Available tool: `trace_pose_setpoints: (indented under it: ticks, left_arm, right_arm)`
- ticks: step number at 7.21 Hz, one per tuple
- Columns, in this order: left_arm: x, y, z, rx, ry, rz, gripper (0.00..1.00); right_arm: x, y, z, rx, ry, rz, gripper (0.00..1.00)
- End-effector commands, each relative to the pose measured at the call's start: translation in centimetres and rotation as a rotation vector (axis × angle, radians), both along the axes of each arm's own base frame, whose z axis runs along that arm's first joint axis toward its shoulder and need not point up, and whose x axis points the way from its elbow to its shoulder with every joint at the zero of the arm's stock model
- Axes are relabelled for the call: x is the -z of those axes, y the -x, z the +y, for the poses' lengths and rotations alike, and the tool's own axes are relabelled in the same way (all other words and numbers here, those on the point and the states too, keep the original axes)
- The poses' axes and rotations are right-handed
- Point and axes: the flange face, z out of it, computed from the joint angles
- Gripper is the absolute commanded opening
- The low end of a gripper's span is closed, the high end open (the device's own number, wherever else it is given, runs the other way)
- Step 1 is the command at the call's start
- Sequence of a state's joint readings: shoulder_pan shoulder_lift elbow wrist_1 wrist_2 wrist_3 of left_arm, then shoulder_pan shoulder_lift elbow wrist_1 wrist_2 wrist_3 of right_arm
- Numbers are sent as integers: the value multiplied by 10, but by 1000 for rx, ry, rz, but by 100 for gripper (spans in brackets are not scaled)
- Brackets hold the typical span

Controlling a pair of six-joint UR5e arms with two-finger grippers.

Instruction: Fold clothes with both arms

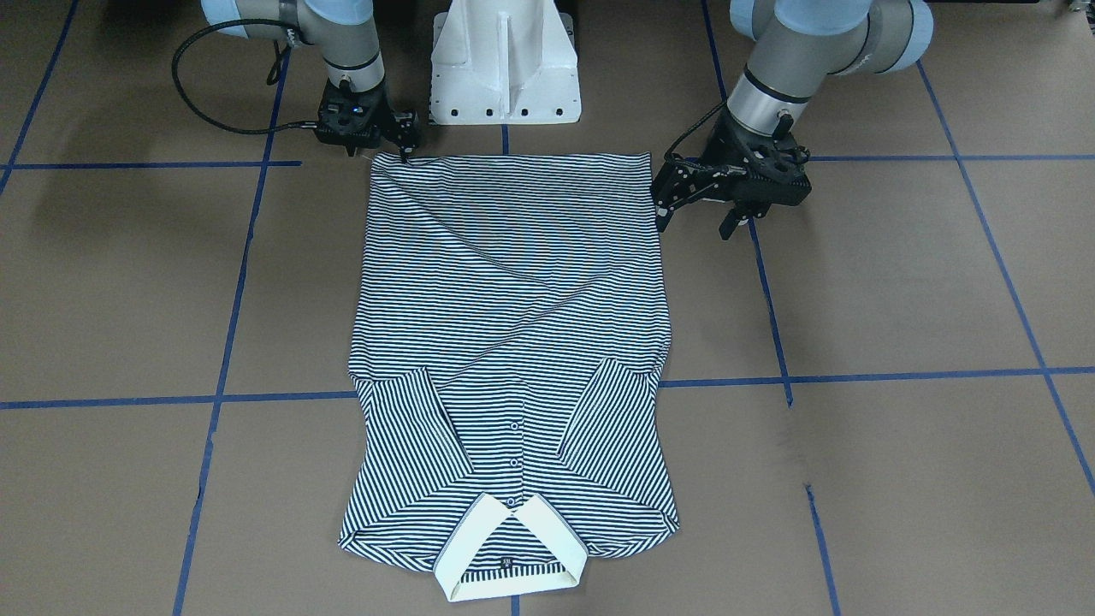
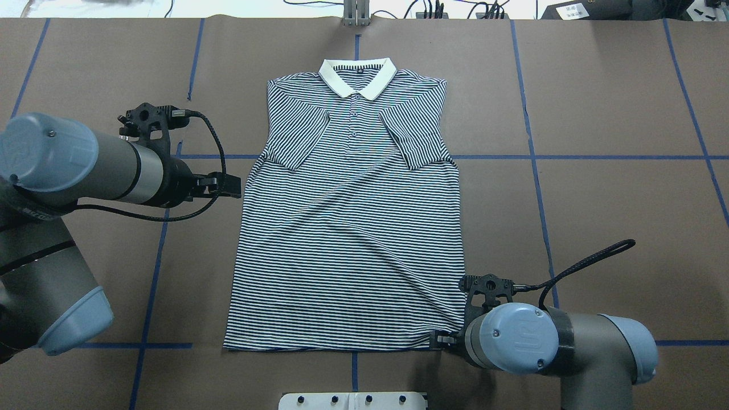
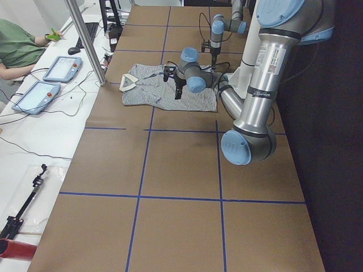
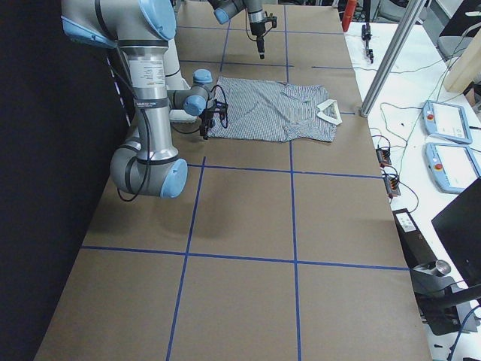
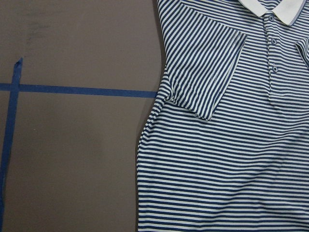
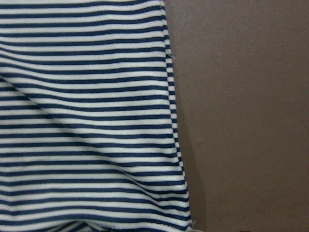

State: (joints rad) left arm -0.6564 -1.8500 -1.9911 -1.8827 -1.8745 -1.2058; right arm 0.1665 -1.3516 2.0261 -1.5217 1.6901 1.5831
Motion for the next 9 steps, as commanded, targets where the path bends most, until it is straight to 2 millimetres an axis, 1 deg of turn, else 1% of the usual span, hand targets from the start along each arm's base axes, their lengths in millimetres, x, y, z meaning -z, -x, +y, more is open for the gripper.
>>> trace_pose_setpoints:
  ticks: [1,4,6,7,8,9]
  left_arm:
    - [-1,0,0,-2,-3,-3,100]
    - [-2,0,0,-2,-2,-4,100]
    - [-2,-1,0,-4,-2,-4,100]
    - [-2,0,0,-3,-3,-4,100]
    - [-2,0,0,-3,-2,-6,100]
    - [-3,0,0,-3,-1,-7,100]
  right_arm:
    - [4,-1,-2,-1,-1,-8,92]
    - [-3,-3,-17,-24,-13,8,92]
    - [-10,2,-17,-21,-7,24,91]
    - [-8,3,-17,-22,-1,20,83]
    - [-6,4,-15,-25,2,16,63]
    - [-5,3,-15,-24,3,14,39]
